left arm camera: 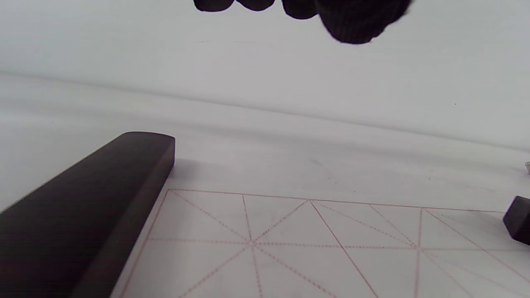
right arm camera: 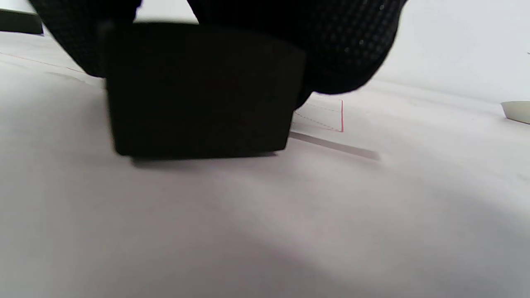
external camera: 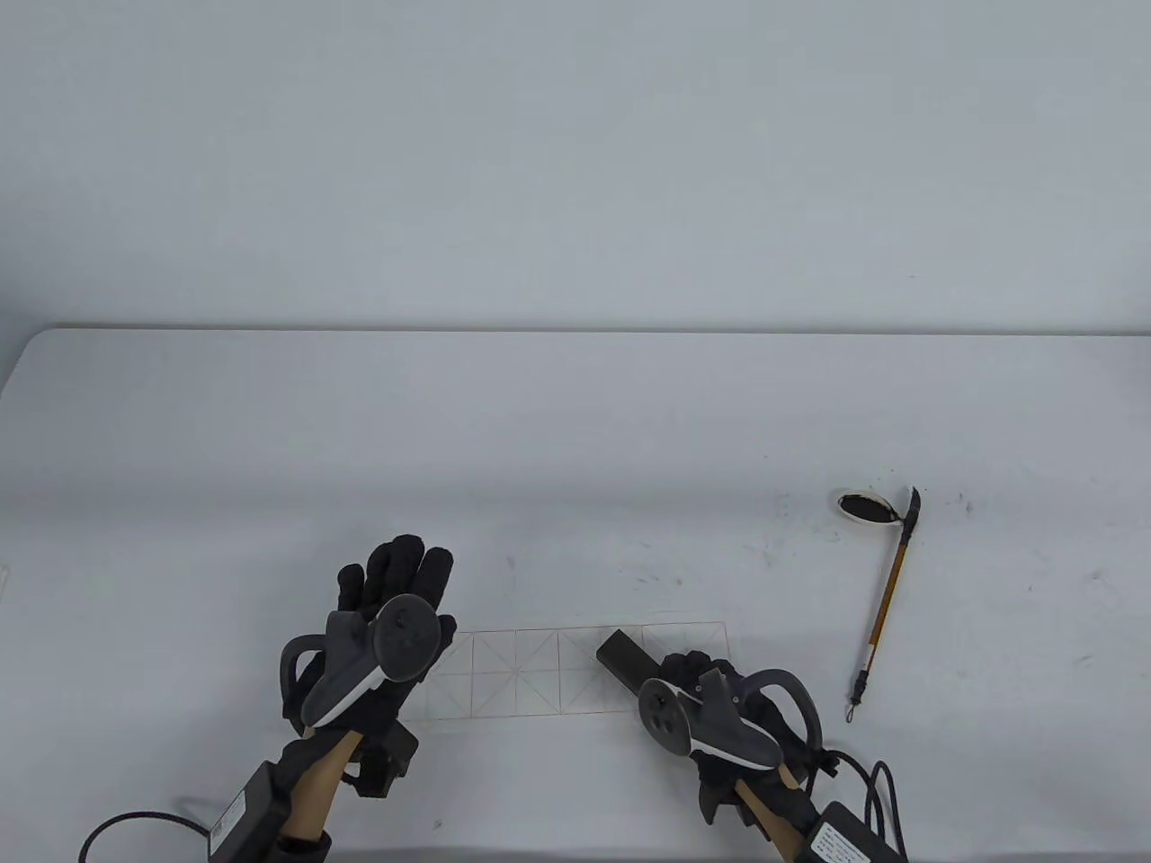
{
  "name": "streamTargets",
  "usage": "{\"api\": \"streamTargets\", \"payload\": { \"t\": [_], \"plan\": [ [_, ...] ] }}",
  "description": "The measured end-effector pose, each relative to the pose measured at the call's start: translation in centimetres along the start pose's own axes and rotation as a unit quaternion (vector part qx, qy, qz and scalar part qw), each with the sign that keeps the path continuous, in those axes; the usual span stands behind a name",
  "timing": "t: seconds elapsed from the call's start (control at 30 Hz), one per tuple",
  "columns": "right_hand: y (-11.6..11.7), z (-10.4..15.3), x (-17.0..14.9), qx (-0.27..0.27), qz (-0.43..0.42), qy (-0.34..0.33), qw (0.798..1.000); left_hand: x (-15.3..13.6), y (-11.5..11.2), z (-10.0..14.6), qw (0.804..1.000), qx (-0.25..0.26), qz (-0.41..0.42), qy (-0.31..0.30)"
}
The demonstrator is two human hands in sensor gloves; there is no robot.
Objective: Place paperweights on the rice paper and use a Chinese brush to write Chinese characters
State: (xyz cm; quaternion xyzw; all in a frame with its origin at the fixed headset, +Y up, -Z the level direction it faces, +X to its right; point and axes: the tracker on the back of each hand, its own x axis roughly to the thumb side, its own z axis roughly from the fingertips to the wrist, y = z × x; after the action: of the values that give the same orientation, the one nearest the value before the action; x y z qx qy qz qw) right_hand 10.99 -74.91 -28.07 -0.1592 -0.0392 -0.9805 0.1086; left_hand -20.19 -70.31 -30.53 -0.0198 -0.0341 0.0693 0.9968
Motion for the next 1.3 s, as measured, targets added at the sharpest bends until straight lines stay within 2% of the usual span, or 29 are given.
{"api": "streamTargets", "payload": {
  "t": [0.33, 0.73, 1.3],
  "plan": [
    [0.2, -0.1, -2.8, 0.045, -0.006, 0.1, 0.994, -0.3, 0.0, -0.1, 1.0, -0.009, 0.007, 0.011],
    [0.8, -0.1, -6.4, 0.084, -0.023, 0.238, 0.967, -0.5, 0.1, -0.1, 1.0, -0.013, 0.008, 0.016],
    [1.0, 0.0, -7.0, 0.088, -0.03, 0.253, 0.963, -0.7, 0.2, -0.2, 1.0, -0.019, 0.008, 0.02]
  ]
}}
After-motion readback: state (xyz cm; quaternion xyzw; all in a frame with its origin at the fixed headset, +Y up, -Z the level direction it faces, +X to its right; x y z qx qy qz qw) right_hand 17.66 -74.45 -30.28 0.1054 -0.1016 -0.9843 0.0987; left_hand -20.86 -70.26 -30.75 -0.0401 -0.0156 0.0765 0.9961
